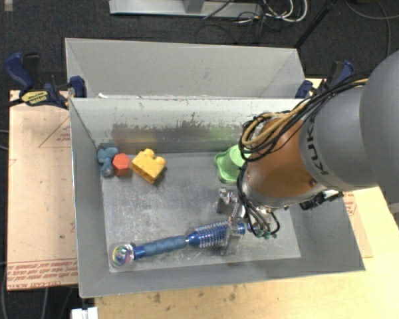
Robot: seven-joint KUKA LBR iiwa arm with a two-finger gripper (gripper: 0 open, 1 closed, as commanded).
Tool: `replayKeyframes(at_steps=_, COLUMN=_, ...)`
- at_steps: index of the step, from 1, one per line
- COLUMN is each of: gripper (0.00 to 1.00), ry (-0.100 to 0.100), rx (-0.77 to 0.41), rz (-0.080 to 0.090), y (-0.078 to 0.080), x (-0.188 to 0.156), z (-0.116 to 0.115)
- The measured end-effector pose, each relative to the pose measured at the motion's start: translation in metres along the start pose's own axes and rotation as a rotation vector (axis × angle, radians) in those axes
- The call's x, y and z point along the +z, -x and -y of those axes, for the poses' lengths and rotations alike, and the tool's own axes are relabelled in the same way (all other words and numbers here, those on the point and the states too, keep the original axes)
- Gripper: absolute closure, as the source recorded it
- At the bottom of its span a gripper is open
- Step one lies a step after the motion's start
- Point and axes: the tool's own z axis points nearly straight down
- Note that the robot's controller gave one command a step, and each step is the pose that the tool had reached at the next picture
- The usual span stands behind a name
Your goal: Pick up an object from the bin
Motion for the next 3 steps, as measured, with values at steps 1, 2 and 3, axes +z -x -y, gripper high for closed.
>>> replayKeyframes(at_steps=1, gripper=1.0, ry=-0.001, rx=0.0, rz=0.003, y=0.001, x=-0.002, z=0.001)
replayKeyframes(at_steps=2, gripper=1.0, ry=0.0, rx=-0.003, rz=0.016, y=0.032, x=-0.102, z=0.005)
replayKeyframes(at_steps=3, gripper=1.0, ry=-0.001, rx=-0.01, rz=0.017, y=0.05, x=-0.277, z=0.007)
